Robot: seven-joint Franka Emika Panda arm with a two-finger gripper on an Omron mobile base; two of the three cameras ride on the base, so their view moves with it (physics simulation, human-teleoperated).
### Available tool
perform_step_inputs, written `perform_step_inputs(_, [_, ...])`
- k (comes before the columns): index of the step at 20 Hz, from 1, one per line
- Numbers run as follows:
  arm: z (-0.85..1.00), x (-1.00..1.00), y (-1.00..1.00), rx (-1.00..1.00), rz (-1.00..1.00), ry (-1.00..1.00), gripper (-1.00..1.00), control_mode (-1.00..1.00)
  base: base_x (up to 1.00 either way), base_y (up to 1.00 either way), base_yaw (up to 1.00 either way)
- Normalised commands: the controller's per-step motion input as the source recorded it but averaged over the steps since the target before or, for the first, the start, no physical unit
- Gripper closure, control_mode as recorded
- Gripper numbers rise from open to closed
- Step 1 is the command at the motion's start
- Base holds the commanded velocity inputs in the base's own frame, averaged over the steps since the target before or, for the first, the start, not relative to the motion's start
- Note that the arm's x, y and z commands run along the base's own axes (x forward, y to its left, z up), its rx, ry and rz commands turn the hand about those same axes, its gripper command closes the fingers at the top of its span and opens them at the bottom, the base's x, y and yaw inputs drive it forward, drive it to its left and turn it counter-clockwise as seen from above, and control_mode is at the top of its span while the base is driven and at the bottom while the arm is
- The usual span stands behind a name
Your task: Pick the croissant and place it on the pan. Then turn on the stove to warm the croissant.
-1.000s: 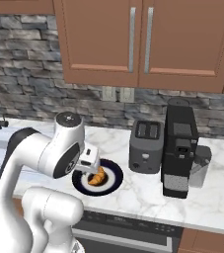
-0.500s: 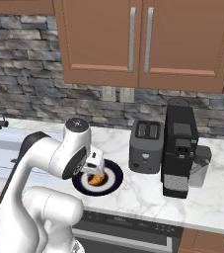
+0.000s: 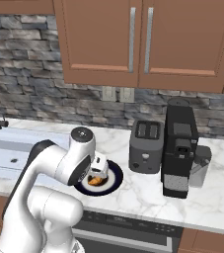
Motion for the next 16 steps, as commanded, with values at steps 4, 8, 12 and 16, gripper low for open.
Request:
perform_step_inputs(4, [-0.06,0.38,0.00,0.00,0.00,0.00,-1.00,-1.00,0.00,0.00,0.00])
perform_step_inputs(8, [-0.02,0.28,-0.08,0.00,0.00,0.00,-1.00,-1.00,0.00,0.00,0.00])
perform_step_inputs(12, [-0.08,0.13,-0.20,0.00,0.00,0.00,-1.00,-1.00,0.00,0.00,0.00])
perform_step_inputs(16, [-0.10,0.16,-0.18,0.00,0.00,0.00,-1.00,-1.00,0.00,0.00,0.00])
